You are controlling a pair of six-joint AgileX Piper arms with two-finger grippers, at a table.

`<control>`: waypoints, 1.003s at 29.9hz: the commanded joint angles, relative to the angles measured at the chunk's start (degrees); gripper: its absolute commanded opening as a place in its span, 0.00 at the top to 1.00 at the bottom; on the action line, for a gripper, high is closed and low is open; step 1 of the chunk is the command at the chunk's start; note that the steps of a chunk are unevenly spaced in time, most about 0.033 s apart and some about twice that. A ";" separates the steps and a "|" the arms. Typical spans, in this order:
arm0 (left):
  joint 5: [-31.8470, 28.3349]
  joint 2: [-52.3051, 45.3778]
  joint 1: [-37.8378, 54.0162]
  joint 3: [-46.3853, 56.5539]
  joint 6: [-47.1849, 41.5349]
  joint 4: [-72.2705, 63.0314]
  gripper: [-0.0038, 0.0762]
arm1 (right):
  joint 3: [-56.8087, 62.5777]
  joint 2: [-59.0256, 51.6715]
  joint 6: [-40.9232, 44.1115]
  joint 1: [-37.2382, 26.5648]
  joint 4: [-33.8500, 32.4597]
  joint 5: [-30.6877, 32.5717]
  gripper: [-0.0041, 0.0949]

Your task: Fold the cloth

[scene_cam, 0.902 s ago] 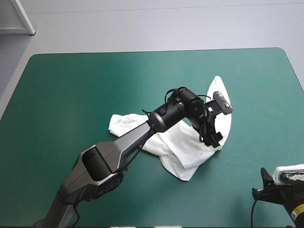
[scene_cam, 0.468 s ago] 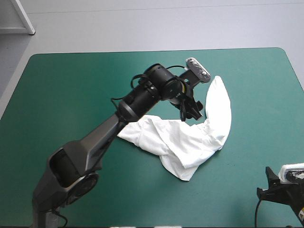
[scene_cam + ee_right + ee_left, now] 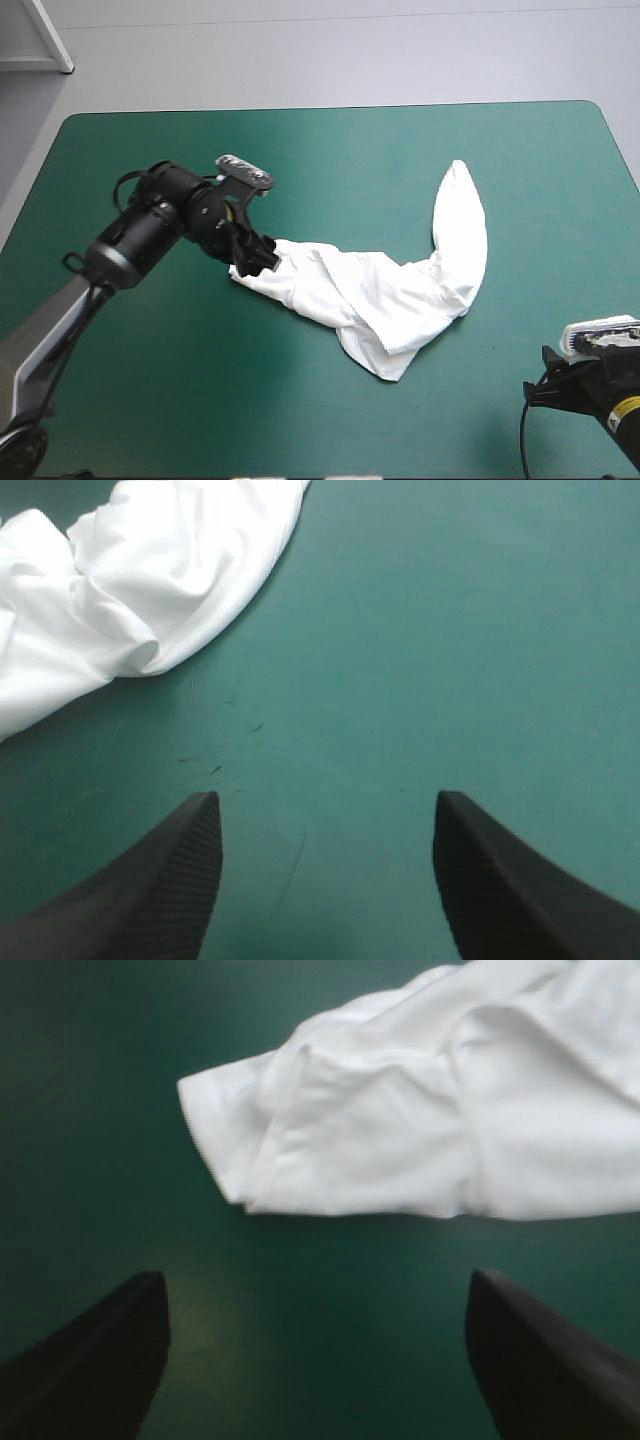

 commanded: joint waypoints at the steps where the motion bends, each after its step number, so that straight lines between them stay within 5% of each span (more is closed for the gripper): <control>1: -4.81 -7.88 5.23 6.06 -1.50 -0.52 0.22 | -1.84 3.24 -0.45 0.12 0.47 -3.73 0.38; 10: -23.36 -7.67 13.58 19.45 1.48 -8.48 0.22 | -3.64 4.61 -2.78 0.12 3.23 -7.85 0.38; 24: -35.78 8.53 13.58 19.71 7.16 -18.95 0.23 | -13.11 16.89 -3.02 0.12 2.61 -9.40 0.38; 27: -35.28 10.40 13.58 19.71 7.14 -19.98 0.33 | -15.90 22.39 -2.37 0.12 1.35 -13.13 0.38; 30: -33.55 11.86 13.58 19.75 7.47 -21.90 0.56 | -19.89 28.79 -1.63 0.01 -0.88 -15.05 0.38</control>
